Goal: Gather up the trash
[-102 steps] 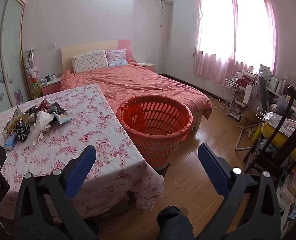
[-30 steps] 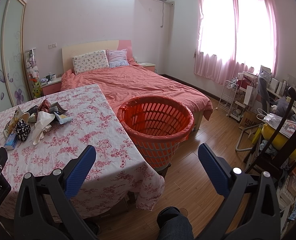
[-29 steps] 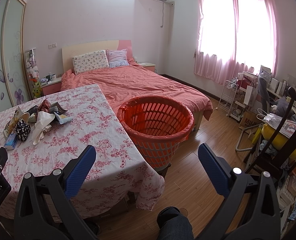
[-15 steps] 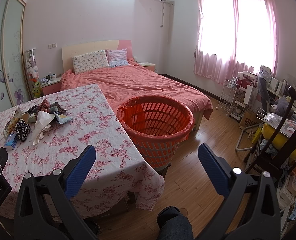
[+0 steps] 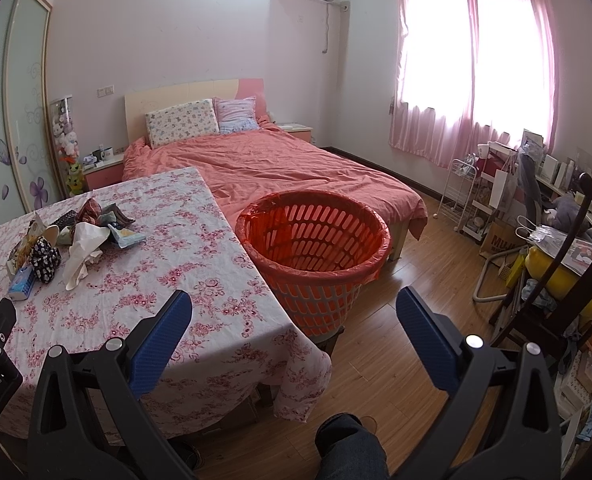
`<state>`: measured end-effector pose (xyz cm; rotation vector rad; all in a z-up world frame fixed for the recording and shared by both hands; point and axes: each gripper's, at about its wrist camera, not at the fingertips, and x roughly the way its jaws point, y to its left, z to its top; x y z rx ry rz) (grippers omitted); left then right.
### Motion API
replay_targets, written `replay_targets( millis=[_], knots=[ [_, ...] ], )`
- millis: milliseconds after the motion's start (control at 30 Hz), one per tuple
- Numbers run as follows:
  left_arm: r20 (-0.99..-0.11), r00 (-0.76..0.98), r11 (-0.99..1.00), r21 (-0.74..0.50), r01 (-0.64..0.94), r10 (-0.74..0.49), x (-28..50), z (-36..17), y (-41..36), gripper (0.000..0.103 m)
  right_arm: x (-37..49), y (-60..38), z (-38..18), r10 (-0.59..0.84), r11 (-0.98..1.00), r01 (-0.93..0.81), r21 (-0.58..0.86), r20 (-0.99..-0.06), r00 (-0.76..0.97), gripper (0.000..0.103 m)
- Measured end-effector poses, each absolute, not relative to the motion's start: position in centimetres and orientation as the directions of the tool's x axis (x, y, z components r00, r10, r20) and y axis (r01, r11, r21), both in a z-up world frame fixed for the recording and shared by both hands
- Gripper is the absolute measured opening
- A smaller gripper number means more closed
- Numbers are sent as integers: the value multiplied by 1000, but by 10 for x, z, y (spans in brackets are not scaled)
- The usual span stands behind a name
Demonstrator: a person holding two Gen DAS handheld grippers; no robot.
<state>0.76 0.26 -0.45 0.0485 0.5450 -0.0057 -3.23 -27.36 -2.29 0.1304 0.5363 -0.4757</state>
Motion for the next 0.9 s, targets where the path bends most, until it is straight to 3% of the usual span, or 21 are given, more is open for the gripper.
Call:
replay_targets(
  millis=[367, 567, 733, 900],
  knots=[
    [-578, 805, 989, 20, -147, 131, 75, -22, 86, 99, 32, -257, -33, -253, 945, 327, 31, -568, 783, 100],
    [-607, 785, 989, 11, -146, 123, 130, -32, 124, 98, 82, -241, -42, -118, 979, 193, 72, -576, 809, 97],
    [-669, 737, 993, 8, -116, 92, 172, -53, 139, 85, 133, -232, -57, 4, 986, 98, 133, -611, 792, 79],
    [-719, 693, 996, -12, -86, 51, 200, -73, 146, 82, 179, -219, -70, 104, 983, 22, 181, -651, 752, 69]
  ],
)
